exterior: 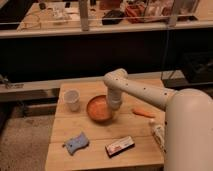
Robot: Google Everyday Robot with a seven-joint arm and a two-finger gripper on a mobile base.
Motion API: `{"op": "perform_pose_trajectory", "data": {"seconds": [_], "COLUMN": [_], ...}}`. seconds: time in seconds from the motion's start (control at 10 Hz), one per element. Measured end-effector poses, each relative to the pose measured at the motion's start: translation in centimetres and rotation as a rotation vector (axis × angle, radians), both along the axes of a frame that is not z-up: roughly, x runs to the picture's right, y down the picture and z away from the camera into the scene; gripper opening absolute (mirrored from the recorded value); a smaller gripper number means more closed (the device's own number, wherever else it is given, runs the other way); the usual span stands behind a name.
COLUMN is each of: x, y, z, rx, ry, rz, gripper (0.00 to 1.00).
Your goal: Drag the ceramic bowl in a circle
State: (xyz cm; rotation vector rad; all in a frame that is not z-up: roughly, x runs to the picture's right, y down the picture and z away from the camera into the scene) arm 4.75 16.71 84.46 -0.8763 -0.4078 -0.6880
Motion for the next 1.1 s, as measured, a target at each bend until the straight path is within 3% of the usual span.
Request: {"op": "perform_pose_trajectory", "data": {"seconds": [0.1, 0.4, 0.8, 1.0, 1.1], "x": [0.0, -0.1, 0.7, 2.7, 6.0], "y": [0.0, -1.4, -5.6, -6.0, -5.6], "z": [0.0, 1.9, 6.4, 7.1, 6.8], "rx": [0.001, 0.028, 0.085, 0.097, 0.102], "ry": [0.001, -0.015, -0.053, -0.032, 0.020], "rz": [-0.001, -0.005, 0.011, 0.036, 0.076], "gripper": [0.04, 0.32, 0.72, 0.80, 0.80]}}
